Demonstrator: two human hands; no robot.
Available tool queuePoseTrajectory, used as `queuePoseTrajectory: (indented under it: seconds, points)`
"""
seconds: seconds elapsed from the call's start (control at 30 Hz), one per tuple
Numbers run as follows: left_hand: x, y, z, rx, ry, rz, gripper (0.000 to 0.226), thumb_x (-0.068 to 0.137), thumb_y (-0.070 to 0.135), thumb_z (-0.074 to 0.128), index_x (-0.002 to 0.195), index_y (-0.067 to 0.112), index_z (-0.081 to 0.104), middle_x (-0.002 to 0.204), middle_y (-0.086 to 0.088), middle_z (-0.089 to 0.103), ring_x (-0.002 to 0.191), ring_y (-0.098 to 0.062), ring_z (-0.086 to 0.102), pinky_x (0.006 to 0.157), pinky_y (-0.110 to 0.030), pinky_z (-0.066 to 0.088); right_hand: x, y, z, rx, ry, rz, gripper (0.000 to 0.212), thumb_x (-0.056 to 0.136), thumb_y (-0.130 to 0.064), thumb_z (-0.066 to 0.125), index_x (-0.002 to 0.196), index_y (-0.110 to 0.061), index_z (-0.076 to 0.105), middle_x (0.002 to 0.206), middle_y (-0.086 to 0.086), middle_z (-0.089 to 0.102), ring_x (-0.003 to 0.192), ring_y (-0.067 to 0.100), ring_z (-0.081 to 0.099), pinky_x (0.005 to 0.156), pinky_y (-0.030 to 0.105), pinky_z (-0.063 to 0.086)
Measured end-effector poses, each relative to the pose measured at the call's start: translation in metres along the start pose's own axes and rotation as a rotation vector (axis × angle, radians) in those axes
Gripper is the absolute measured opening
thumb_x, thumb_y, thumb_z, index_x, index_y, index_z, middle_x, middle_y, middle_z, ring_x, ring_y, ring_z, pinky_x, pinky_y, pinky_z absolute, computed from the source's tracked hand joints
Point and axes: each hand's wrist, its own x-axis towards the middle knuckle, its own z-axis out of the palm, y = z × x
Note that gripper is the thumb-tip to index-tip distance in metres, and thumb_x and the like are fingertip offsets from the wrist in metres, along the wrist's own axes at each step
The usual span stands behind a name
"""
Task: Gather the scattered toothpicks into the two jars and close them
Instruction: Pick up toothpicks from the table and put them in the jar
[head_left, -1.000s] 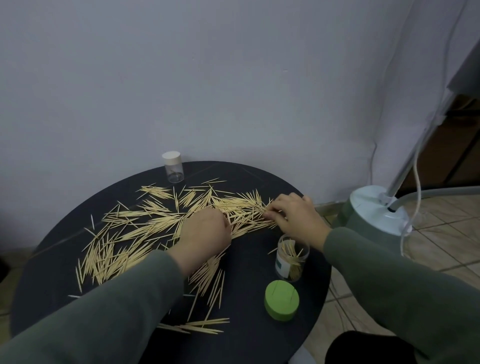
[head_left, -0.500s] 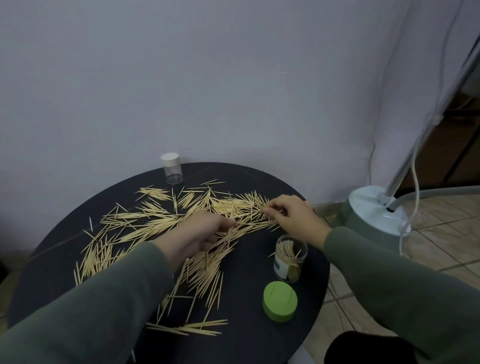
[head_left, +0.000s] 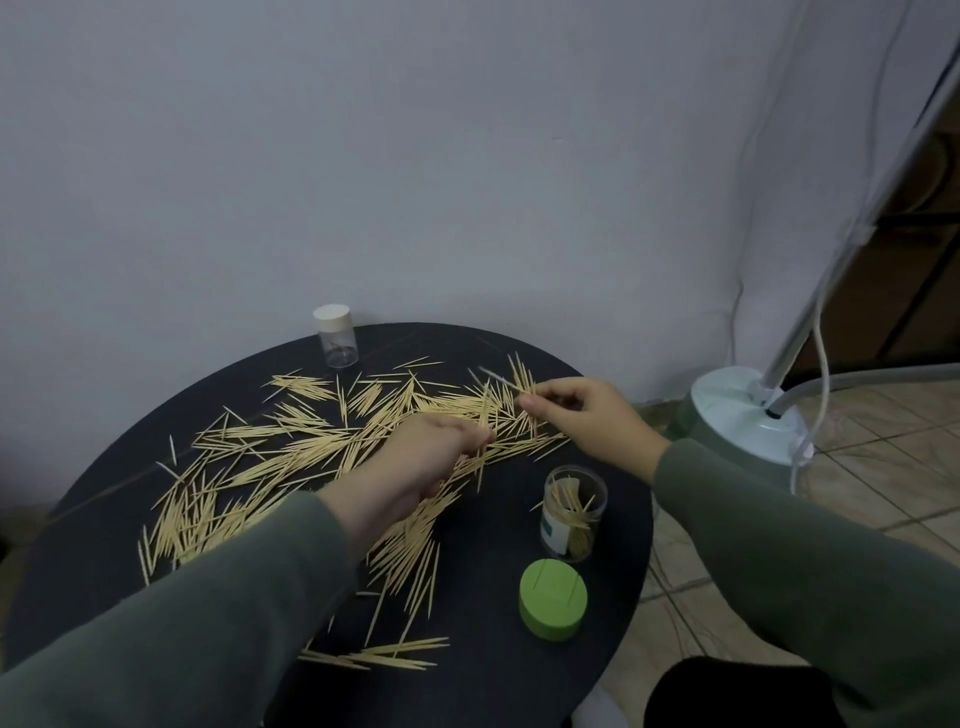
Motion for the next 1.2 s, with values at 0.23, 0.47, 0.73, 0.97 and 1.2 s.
queuePoseTrajectory:
  seconds: [0.23, 0.47, 0.73, 0.97, 1.2]
  points:
    - [-0.009, 0.008, 0.009, -0.044, -0.089, 0.091, 0.013, 0.088, 0.035, 0.065, 0.092, 0.029, 0.076, 0.104, 0.006, 0.067, 0.082, -0.014, 0.049, 0.057, -0.027, 0.036, -0.006, -0.005, -0.004, 0.090, 0.062, 0.008, 0.028, 0.089, -0.037, 0.062, 0.106, -0.018, 0.073, 0.099, -0.012, 0.069, 0.098, -0.003, 0.060, 0.086, 0.020, 0.047]
    - [-0.007, 0.006, 0.010, -0.079, -0.124, 0.107, 0.016, 0.087, 0.035, 0.066, 0.094, 0.027, 0.078, 0.088, 0.007, 0.064, 0.071, -0.013, 0.044, 0.054, -0.025, 0.034, -0.006, -0.005, 0.003, -0.001, 0.061, -0.030, 0.027, 0.088, -0.039, 0.063, 0.105, -0.021, 0.074, 0.084, -0.016, 0.065, 0.085, 0.007, 0.060, 0.082, 0.033, 0.050]
    - [-0.012, 0.009, 0.010, -0.125, -0.059, 0.153, 0.015, 0.091, 0.032, 0.063, 0.095, 0.028, 0.077, 0.095, 0.007, 0.071, 0.071, -0.014, 0.052, 0.054, -0.025, 0.036, -0.011, -0.015, -0.006, 0.000, 0.086, -0.040, 0.021, 0.090, -0.034, 0.063, 0.098, -0.019, 0.076, 0.087, -0.010, 0.066, 0.086, 0.009, 0.061, 0.081, 0.027, 0.050]
    - [-0.032, 0.024, 0.025, -0.288, -0.011, 0.258, 0.023, 0.092, 0.031, 0.060, 0.110, 0.022, 0.073, 0.115, 0.006, 0.060, 0.118, -0.030, 0.044, 0.055, -0.023, 0.035, -0.029, -0.026, -0.027, 0.207, 0.103, -0.016, 0.021, 0.088, -0.024, 0.066, 0.100, -0.010, 0.075, 0.098, 0.007, 0.072, 0.098, 0.016, 0.065, 0.089, 0.023, 0.049]
    - [-0.043, 0.021, 0.041, -0.335, -0.060, 0.316, 0.026, 0.093, 0.020, 0.059, 0.112, 0.008, 0.070, 0.094, 0.007, 0.071, 0.097, 0.011, 0.044, 0.092, -0.032, 0.043, -0.061, -0.024, -0.028, 0.338, 0.014, 0.006, 0.019, 0.080, -0.032, 0.067, 0.084, -0.017, 0.077, 0.089, 0.003, 0.069, 0.091, 0.013, 0.065, 0.086, 0.024, 0.050]
